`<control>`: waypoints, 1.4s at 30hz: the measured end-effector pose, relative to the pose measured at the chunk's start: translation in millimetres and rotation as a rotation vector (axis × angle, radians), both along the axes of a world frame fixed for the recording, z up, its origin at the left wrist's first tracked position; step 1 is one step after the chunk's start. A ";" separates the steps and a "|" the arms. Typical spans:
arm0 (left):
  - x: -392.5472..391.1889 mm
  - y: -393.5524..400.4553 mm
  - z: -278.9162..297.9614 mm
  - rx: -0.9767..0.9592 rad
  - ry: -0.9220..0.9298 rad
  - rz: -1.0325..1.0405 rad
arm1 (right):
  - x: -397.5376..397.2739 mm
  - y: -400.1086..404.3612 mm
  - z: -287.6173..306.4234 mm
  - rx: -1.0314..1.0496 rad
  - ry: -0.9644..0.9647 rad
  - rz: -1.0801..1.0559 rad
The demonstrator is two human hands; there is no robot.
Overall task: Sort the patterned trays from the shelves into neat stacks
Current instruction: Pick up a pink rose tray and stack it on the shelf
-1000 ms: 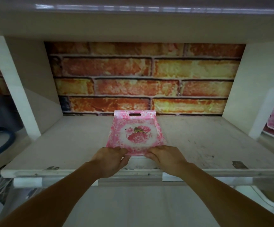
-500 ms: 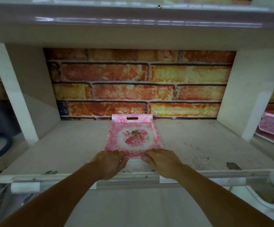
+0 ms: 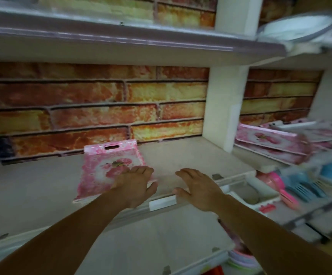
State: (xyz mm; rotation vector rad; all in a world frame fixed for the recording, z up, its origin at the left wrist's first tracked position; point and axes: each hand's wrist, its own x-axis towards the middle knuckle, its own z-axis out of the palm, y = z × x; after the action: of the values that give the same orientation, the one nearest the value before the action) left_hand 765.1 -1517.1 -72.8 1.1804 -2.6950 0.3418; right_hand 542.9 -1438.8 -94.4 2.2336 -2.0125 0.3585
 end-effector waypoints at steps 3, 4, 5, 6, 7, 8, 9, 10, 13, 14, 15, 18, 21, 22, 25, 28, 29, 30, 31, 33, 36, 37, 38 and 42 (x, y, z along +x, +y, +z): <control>-40.3 12.4 -0.9 0.033 0.007 -0.095 | -38.9 36.3 3.2 -0.004 -0.001 -0.095; -53.7 18.7 -0.3 0.044 0.003 -0.117 | -52.3 48.3 4.1 0.000 -0.014 -0.125; -67.1 24.4 -0.4 0.047 -0.003 -0.137 | -64.9 59.9 5.5 0.007 -0.029 -0.150; -80.9 31.0 0.2 0.046 -0.006 -0.158 | -77.6 71.6 6.3 0.004 -0.041 -0.164; -95.5 37.8 1.3 0.051 -0.008 -0.176 | -90.3 83.2 6.8 0.003 -0.051 -0.183; -110.4 44.9 3.0 0.058 -0.006 -0.196 | -102.6 95.0 7.7 0.004 -0.056 -0.210; -126.1 51.9 4.5 0.059 -0.004 -0.218 | -114.8 106.7 8.4 0.010 -0.050 -0.245; -142.3 60.1 6.7 0.058 -0.002 -0.241 | -128.0 117.7 8.7 0.009 -0.043 -0.270; -191.4 87.5 13.2 0.069 0.015 -0.280 | -173.1 150.3 9.7 -0.004 -0.045 -0.317; -208.6 96.4 15.0 0.061 0.023 -0.288 | -189.0 162.4 11.3 -0.015 -0.039 -0.324; -225.5 105.3 15.8 0.048 0.022 -0.292 | -204.8 175.3 13.0 -0.020 -0.031 -0.335; -276.5 133.9 17.0 0.035 0.001 -0.302 | -254.0 212.0 13.4 -0.039 -0.018 -0.349; -326.1 164.6 22.8 0.051 0.004 -0.310 | -298.3 245.5 13.3 -0.053 -0.015 -0.363; -342.7 174.2 25.3 0.042 0.015 -0.323 | -311.5 256.5 13.6 -0.049 -0.015 -0.372; -387.9 198.5 29.1 0.050 0.039 -0.344 | -347.0 284.4 14.2 -0.034 -0.033 -0.413; -423.9 218.0 31.8 0.018 0.029 -0.360 | -379.1 303.7 13.8 -0.035 -0.042 -0.443; -434.0 222.4 33.7 0.007 0.023 -0.356 | -388.6 308.3 14.3 -0.035 -0.046 -0.452; -444.1 225.4 35.7 0.001 0.026 -0.355 | -398.0 311.8 14.1 -0.041 -0.050 -0.455; -453.9 226.5 37.0 0.003 0.030 -0.356 | -407.4 313.9 13.1 -0.050 -0.052 -0.454; -473.1 225.0 37.5 0.017 0.034 -0.367 | -425.1 315.1 10.6 -0.051 -0.050 -0.460; -502.3 214.9 34.4 0.031 0.034 -0.366 | -451.8 310.2 5.8 -0.046 -0.053 -0.480; -512.9 210.6 33.5 0.033 0.033 -0.362 | -461.1 307.1 4.8 -0.047 -0.048 -0.479; -524.1 206.1 33.0 0.032 0.034 -0.359 | -471.0 303.5 4.7 -0.052 -0.041 -0.475; -570.6 184.0 33.2 0.022 0.058 -0.341 | -513.9 283.1 11.6 -0.050 -0.015 -0.464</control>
State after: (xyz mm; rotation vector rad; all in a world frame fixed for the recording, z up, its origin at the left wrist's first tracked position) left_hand 194.5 -1333.1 -39.6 0.7016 -2.7862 0.2220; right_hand 29.0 -1155.7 -82.7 1.6644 -2.4079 0.3669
